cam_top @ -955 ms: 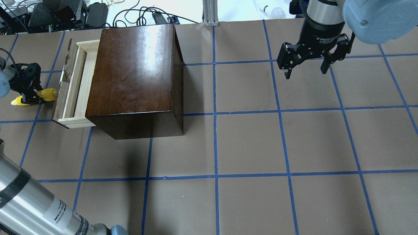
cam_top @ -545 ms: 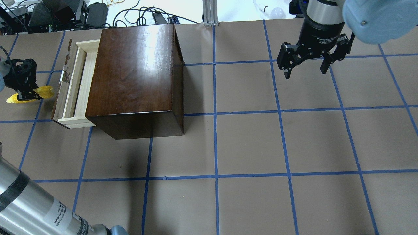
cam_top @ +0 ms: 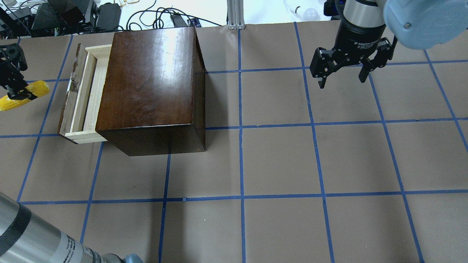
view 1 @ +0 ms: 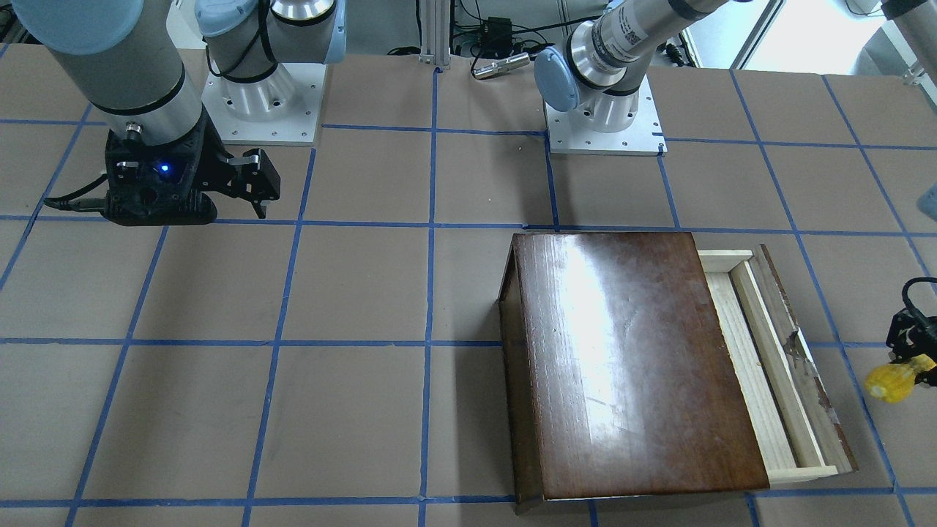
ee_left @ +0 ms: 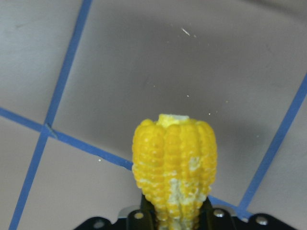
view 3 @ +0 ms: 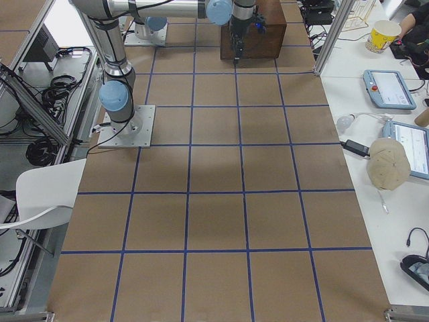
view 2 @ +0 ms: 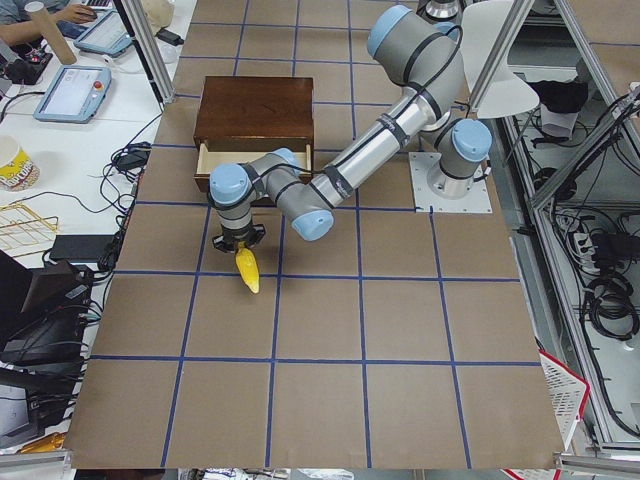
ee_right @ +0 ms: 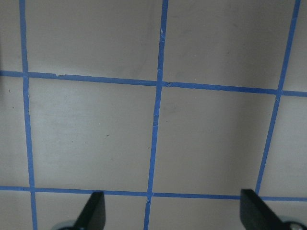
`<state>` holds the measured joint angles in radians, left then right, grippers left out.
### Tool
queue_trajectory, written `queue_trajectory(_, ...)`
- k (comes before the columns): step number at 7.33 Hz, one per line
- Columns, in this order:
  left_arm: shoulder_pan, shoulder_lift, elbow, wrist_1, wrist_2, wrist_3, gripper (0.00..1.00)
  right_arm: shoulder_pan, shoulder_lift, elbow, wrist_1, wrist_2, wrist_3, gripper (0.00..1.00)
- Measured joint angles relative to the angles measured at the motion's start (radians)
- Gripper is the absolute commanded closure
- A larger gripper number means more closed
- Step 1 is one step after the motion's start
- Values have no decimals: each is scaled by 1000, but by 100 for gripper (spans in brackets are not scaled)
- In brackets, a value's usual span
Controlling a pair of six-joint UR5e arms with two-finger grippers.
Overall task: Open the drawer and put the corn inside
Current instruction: 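Lift the corn and carry it over the open drawer with the left gripper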
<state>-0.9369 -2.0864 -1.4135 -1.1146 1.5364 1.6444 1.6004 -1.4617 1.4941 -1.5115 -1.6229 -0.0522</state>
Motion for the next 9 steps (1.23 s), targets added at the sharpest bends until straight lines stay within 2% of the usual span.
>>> queue_trajectory(2, -46, 60, 2, -29, 3, -219, 100, 0, 0, 0, 0, 0, 0, 0)
queue_trajectory(5, -156, 118, 12, -92, 59, -595, 100, 1, 0, 0, 0, 0, 0, 0)
queue_trajectory(9, -266, 141, 23, -150, 56, -1058, 100, 1, 0, 0, 0, 0, 0, 0)
